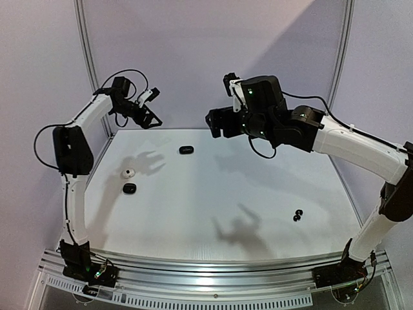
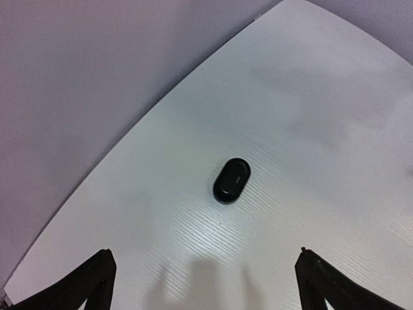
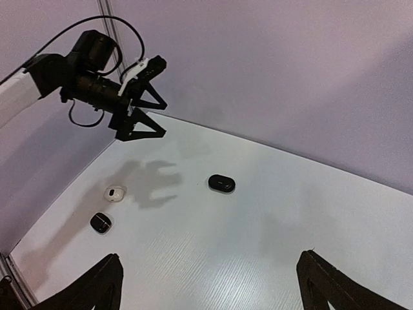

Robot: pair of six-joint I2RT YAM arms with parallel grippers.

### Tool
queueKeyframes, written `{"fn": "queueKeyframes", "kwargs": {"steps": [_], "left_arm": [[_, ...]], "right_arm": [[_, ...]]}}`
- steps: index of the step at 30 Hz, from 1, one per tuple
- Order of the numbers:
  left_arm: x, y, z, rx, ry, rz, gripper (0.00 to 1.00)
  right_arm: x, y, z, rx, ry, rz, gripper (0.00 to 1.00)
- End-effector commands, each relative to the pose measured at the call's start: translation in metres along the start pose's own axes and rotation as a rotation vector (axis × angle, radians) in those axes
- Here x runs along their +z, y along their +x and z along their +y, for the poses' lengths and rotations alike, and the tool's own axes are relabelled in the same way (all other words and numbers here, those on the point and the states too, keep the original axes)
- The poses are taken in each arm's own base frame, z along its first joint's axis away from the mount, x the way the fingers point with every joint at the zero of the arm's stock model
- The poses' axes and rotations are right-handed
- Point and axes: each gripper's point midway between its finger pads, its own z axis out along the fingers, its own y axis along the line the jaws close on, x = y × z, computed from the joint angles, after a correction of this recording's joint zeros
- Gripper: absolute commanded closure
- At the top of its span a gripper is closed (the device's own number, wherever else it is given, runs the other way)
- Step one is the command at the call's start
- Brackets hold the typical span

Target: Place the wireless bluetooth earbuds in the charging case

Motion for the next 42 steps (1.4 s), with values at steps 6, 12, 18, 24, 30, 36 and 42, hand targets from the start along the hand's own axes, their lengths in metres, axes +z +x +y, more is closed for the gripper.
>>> {"fn": "queueKeyframes", "kwargs": {"steps": [6,12,18,24,30,36,42], "left_arm": [[0.079,0.003,0.003,-0.017,0.069,-0.08,0.01],[0.115,-0.009,0.011,-0.281,0.137,-0.194,0.01],[0.173,0.027,-0.008,-0.407,0.112,-0.09,0.01],[0.195,0.034,-0.012,-0.509,0.109,-0.091,0.01],[0.203,0.04,-0.017,-0.575,0.119,-0.076,0.05],[0.219,0.065,-0.063,-0.579,0.208,0.045,0.15],[0.212,0.061,-0.083,-0.441,0.188,0.079,0.18]], "right_arm": [[0.025,0.03,0.001,0.034,-0.023,0.1,0.04],[0.037,0.042,0.003,0.033,-0.035,0.16,0.04],[0.039,0.048,0.004,0.026,-0.031,0.197,0.04],[0.034,0.052,-0.001,0.03,-0.011,0.226,0.04],[0.031,0.046,-0.001,0.033,-0.01,0.221,0.04],[0.031,0.04,-0.003,0.01,-0.002,0.214,0.04],[0.03,0.037,-0.001,-0.007,-0.011,0.214,0.04]]}}
